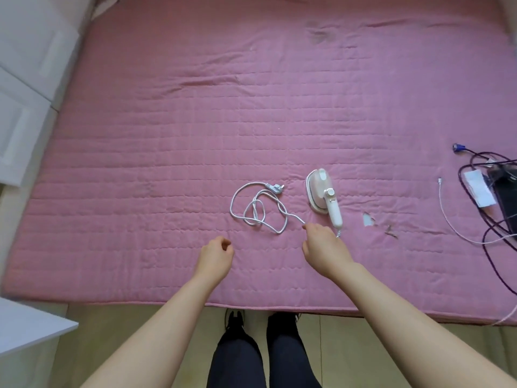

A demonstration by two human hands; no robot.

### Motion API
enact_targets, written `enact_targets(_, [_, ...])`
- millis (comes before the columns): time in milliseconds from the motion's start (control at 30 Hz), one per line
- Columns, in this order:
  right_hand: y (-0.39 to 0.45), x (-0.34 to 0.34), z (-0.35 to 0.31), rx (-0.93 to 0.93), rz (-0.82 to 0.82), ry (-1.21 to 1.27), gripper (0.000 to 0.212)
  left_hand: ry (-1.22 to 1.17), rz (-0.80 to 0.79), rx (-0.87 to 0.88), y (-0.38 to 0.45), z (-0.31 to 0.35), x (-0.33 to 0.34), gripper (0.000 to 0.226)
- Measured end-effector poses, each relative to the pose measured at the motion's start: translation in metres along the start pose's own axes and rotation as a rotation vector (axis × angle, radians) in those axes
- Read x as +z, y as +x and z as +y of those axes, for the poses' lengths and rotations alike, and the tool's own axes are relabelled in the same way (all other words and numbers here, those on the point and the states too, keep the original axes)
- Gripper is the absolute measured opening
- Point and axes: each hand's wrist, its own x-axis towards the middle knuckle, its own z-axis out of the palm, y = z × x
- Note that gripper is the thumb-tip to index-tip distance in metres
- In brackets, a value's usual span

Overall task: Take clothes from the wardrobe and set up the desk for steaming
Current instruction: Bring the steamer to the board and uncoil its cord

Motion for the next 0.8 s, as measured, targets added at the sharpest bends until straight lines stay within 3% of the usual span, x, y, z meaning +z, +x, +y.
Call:
enact_targets(400, [0.134,0.06,0.038,0.013,-0.081,0.109,0.035,0.017,-0.031,-0.053,0.118,-0.005,0.074,0.036])
enact_targets(633, [0.196,0.113,0.04,0.058,-0.115,0.072,0.055,0.087,-0.012,0.03,0.217,-0.018,0.1,0.05])
enact_targets(800, [0.221,0.156,0.037,0.086,-0.132,0.063,0.086,0.123,0.035,0.13,0.271,-0.018,0.115,0.064])
